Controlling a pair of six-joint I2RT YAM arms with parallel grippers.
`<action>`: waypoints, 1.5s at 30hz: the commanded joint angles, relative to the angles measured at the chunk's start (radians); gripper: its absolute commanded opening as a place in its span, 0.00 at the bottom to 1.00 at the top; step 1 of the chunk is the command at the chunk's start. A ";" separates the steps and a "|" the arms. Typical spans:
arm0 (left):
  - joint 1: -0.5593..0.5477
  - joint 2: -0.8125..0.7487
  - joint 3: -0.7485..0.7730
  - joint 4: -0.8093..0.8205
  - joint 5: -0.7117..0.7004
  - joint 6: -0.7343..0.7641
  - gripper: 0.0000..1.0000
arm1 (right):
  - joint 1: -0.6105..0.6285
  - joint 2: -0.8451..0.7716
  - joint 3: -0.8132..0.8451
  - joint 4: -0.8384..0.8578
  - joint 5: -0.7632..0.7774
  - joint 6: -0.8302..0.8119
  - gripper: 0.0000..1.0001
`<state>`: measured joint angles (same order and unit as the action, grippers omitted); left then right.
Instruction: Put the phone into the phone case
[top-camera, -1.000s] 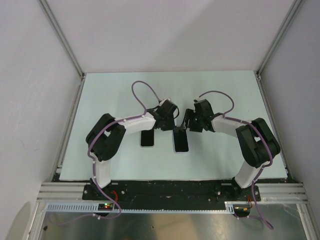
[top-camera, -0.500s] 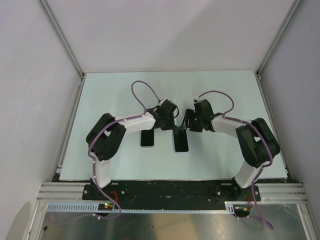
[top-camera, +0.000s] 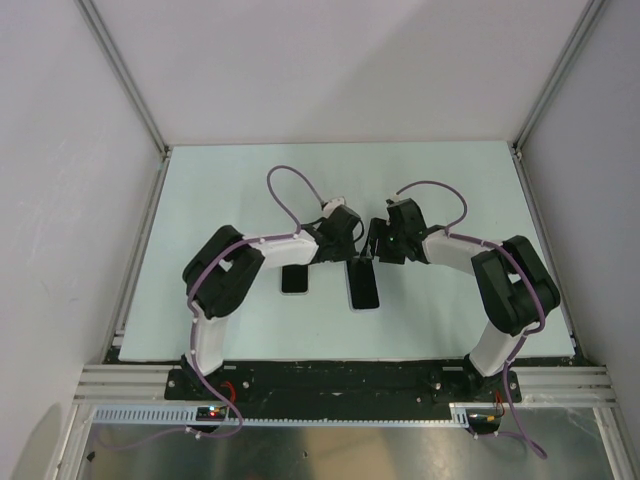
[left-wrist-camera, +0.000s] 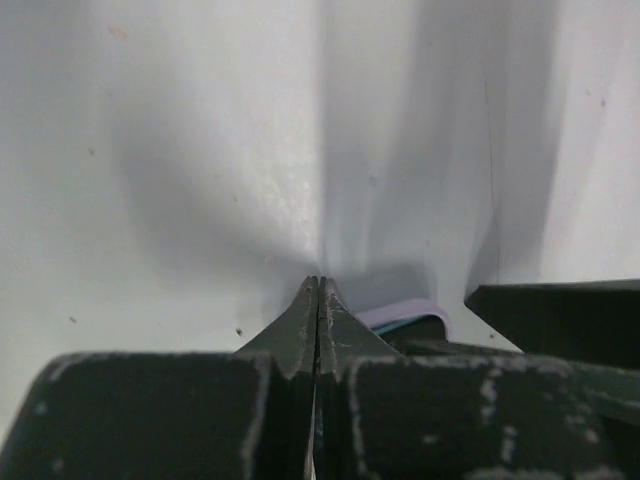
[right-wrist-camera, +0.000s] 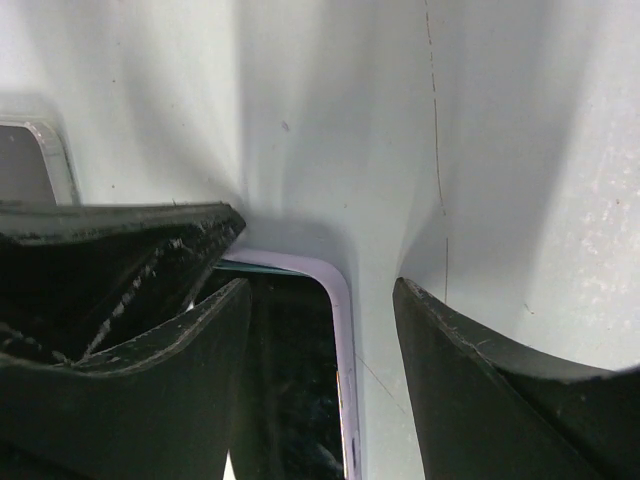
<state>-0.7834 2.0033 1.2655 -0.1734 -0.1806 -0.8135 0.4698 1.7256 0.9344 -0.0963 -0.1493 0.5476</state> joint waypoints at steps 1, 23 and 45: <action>-0.059 0.043 -0.081 -0.125 0.027 -0.033 0.00 | 0.007 0.013 0.022 -0.035 0.025 -0.023 0.64; 0.008 -0.224 -0.092 -0.162 0.013 0.025 0.37 | 0.007 -0.010 0.020 -0.052 0.030 -0.037 0.64; -0.067 -0.157 -0.067 -0.161 0.044 -0.002 0.25 | 0.004 -0.019 0.010 -0.053 0.021 -0.044 0.64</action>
<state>-0.8463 1.8240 1.1599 -0.3408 -0.1276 -0.8124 0.4721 1.7245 0.9375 -0.1036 -0.1398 0.5224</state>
